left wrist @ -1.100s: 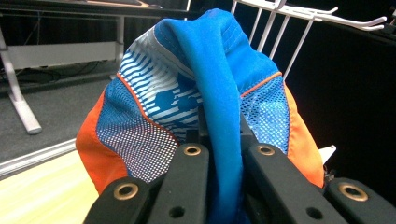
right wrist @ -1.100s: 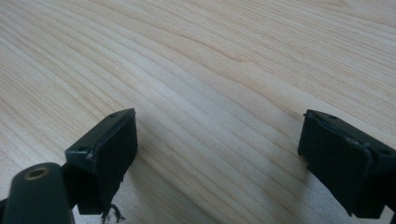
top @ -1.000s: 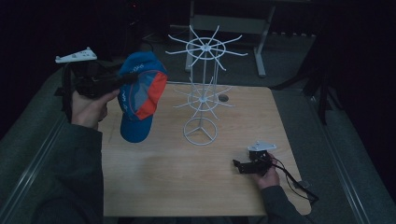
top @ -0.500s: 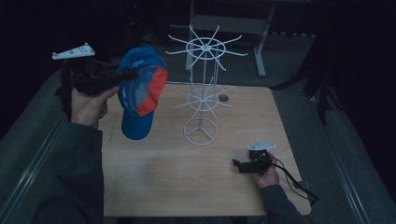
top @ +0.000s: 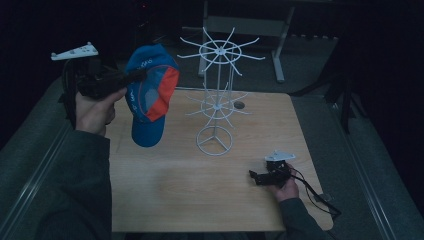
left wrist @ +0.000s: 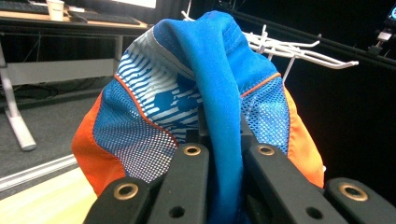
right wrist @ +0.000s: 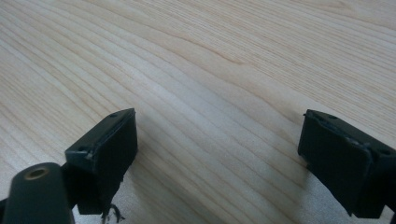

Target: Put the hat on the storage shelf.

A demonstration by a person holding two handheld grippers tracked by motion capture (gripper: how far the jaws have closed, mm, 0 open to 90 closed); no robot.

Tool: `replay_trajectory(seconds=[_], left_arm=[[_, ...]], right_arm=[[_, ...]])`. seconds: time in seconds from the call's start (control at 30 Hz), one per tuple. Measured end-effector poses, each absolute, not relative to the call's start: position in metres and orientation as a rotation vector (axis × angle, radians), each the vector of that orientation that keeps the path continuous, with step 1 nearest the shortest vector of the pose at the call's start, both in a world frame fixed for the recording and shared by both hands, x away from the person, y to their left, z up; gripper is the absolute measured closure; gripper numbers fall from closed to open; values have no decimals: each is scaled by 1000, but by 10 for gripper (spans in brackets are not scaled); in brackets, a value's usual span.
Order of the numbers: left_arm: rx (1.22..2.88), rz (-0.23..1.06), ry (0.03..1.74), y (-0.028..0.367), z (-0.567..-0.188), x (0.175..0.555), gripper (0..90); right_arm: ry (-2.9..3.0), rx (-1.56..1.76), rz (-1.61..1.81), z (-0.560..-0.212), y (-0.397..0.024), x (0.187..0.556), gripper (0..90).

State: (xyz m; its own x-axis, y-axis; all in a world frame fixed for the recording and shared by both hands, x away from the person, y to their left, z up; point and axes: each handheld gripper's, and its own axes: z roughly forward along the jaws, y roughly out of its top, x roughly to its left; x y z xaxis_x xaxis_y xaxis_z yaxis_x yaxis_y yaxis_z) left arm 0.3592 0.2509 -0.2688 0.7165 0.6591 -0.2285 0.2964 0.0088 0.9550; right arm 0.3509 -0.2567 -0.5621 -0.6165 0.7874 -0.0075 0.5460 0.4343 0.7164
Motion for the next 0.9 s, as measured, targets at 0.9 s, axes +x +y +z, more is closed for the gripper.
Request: replay_trajectory(seconds=[0.9], left_arm=[[1523, 363, 808, 254, -256, 361, 897]], right_arm=[[2350, 1143, 987, -562, -256, 351, 117]])
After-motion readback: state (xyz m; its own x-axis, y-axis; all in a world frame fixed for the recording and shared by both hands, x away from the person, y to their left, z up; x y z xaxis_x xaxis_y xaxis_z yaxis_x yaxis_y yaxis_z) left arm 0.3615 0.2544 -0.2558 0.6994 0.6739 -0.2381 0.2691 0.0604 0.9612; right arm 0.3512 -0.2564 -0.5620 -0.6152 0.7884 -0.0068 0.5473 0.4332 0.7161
